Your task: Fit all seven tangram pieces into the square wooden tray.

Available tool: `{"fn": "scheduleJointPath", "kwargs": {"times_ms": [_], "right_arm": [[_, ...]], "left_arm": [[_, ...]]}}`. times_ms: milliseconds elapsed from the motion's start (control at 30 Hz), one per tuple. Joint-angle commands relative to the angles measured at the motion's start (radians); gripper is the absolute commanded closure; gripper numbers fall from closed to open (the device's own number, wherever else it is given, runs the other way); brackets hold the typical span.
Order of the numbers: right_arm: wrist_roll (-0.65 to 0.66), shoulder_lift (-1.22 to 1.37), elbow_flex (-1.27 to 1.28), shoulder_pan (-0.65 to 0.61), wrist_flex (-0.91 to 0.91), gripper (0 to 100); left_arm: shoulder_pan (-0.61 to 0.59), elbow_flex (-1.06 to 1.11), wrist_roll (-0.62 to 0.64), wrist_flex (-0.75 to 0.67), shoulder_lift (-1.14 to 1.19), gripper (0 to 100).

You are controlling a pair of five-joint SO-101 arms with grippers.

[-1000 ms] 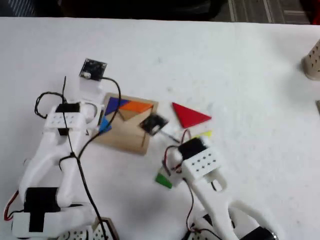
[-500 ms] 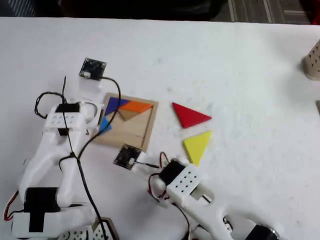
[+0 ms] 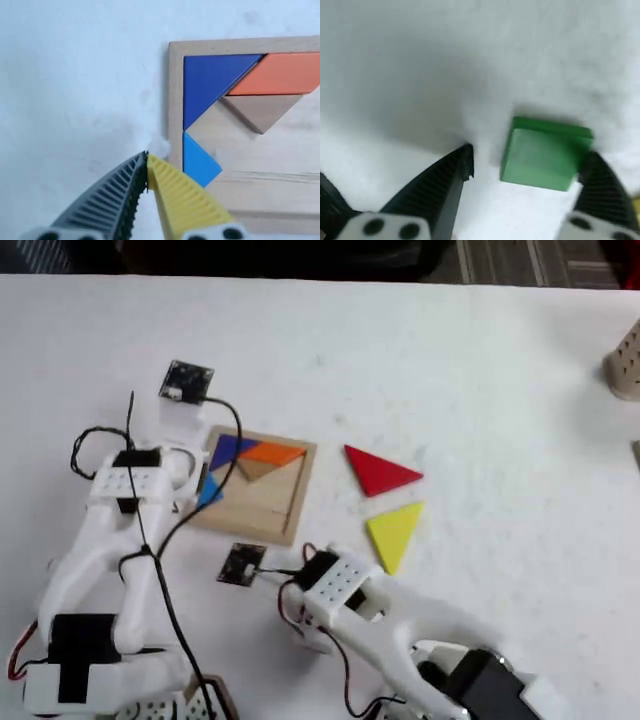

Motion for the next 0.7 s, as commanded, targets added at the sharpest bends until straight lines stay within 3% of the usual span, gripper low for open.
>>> {"fn": "scheduleJointPath", "kwargs": {"times_ms": [0, 67, 167, 433, 667], "right_arm": [[0.009, 0.022, -0.028, -0.002, 0.001, 90.2], [0.009, 0.022, -0.029, 0.002, -0.001, 99.2], [0.009, 0.019, -0.037, 0.053, 0.004, 95.1], [-0.055, -0.059, -0.130, 0.252, 0.071, 97.9], [-0.112, -0.127, -0.184, 0.318, 0.096, 97.9]], "left_arm": [[-0.019, -0.011, 0.009, -0.031, -0.045, 98], [-0.025, -0.011, 0.011, -0.035, -0.045, 98], [-0.025, -0.011, 0.011, -0.035, -0.045, 98], [-0.025, -0.011, 0.011, -0.037, -0.045, 98], [-0.031, -0.011, 0.009, -0.037, -0.045, 98]]}}
